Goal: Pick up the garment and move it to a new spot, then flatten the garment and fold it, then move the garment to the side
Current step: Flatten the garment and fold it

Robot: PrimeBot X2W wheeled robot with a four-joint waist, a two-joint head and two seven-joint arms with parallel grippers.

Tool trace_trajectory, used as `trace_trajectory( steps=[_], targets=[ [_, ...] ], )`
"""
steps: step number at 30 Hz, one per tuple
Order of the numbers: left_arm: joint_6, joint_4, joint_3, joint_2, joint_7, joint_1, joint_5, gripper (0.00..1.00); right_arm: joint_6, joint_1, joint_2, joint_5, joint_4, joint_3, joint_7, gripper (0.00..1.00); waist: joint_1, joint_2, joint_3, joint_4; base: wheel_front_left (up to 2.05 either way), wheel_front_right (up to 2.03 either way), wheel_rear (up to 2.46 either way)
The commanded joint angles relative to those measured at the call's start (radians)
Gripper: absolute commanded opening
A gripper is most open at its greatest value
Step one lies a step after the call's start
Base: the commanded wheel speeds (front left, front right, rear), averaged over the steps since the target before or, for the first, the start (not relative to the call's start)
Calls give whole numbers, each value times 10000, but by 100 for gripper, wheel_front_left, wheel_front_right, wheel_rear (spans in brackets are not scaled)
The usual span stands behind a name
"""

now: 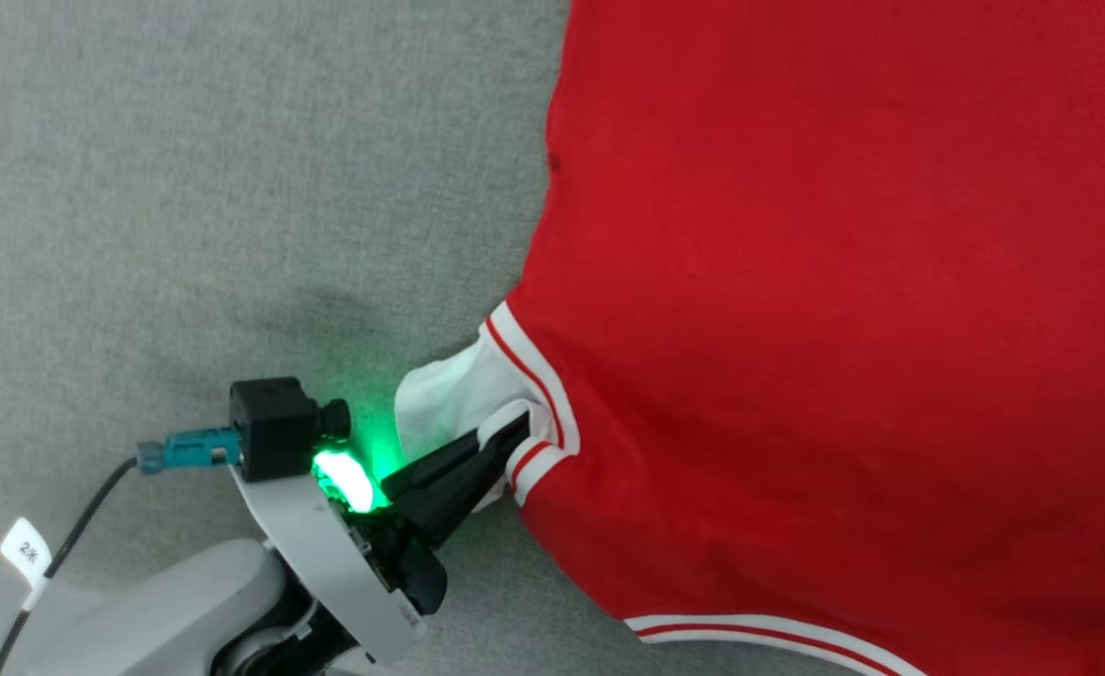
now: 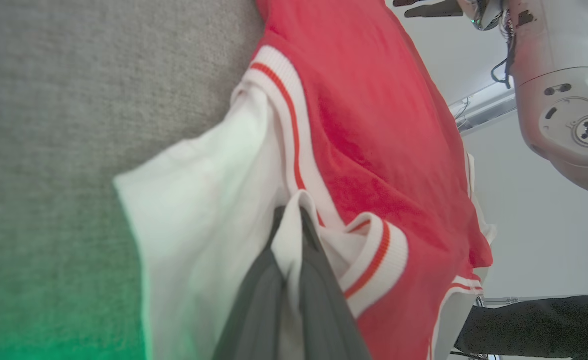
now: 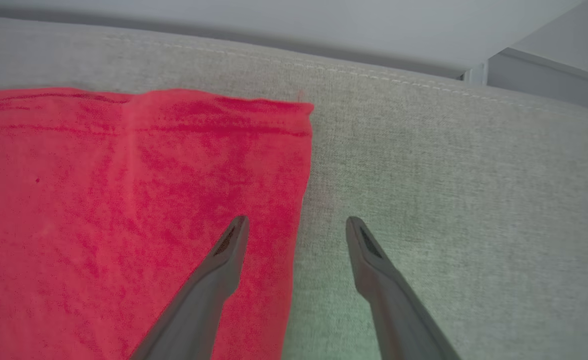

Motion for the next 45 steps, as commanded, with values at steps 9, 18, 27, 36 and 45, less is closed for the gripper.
trace_trajectory(
  steps=[9,18,27,36,45],
  targets=[
    [224,843,254,-70,178,-59,32,0,-1,-38,511,-942,1275,-460,-35,95,0,0,1266,613,0,0,0],
    [233,1078,937,-181,180,124,188,0,-3,431,541,-811,1444,-620,-329,0,0,0,924,441,0,0,0],
    [232,1252,1525,-109,132,1034,338,0,-3,2322,-345,1224,295,459,-725,0,0,0,-466,-132,0,0,0],
    [151,1188,1673,14,108,1857,498,0,-10,7054,-1704,3969,-3768,176,-447,0,0,0,-1771,-925,0,0,0],
    [88,1081,2048,259,94,2385,532,0,-9,12184,-432,4757,-6941,-577,-458,0,0,0,-2436,-1712,0,0,0]
  ],
)
